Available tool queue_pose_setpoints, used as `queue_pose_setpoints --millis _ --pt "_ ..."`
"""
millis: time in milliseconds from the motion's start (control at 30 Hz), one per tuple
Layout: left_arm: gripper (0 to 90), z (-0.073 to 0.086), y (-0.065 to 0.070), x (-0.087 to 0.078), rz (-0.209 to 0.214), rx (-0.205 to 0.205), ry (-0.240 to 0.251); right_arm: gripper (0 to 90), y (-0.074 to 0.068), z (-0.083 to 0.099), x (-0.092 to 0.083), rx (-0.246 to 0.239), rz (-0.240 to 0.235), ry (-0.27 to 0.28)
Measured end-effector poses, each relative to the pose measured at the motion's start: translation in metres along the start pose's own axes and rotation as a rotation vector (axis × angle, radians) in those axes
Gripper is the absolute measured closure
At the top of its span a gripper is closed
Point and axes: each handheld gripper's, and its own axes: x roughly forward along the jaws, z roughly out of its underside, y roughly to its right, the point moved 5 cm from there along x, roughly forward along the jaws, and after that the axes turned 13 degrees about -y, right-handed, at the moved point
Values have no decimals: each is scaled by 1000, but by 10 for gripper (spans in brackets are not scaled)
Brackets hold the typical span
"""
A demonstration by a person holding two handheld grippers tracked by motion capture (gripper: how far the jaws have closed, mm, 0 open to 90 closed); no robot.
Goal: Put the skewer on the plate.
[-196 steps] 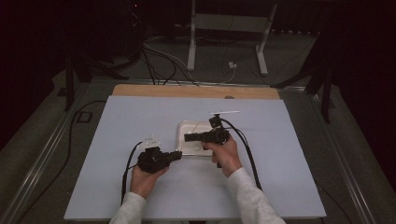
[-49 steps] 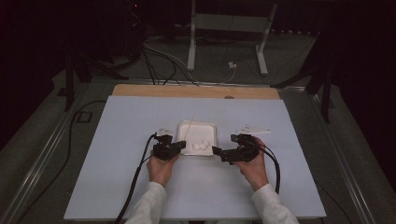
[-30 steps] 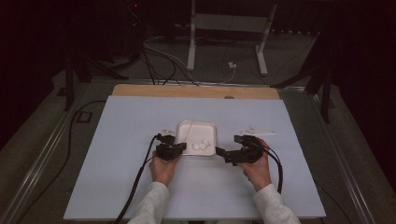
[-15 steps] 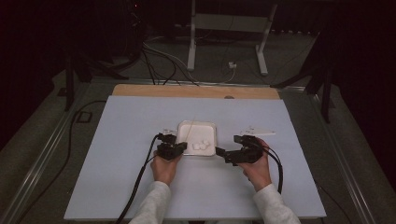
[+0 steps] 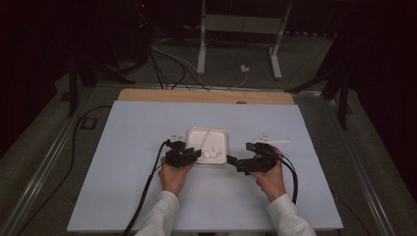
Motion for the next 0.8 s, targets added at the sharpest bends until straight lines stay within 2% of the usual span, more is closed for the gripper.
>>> queue_pose_setpoints --millis 67,200,367,433,467,600,800 --pt "521 -2 1 -5 22 11 24 0 0 0 0 0 0 5" --pt "395 -4 1 -18 27 41 63 0 0 0 -2 -2 0 15" --pt "240 -4 3 -40 -4 101 107 0 -1 0 -5 -17 4 34" --pt "169 -3 4 -52 -5 130 132 0 -1 0 -7 -25 11 41" --pt "162 -3 4 -59 -8 140 149 0 -1 1 -8 -30 13 46" --pt "30 2 2 -85 -38 187 197 0 1 3 -16 -46 27 72" --pt "6 17 -5 -120 -70 245 270 0 10 12 -34 -50 49 137"
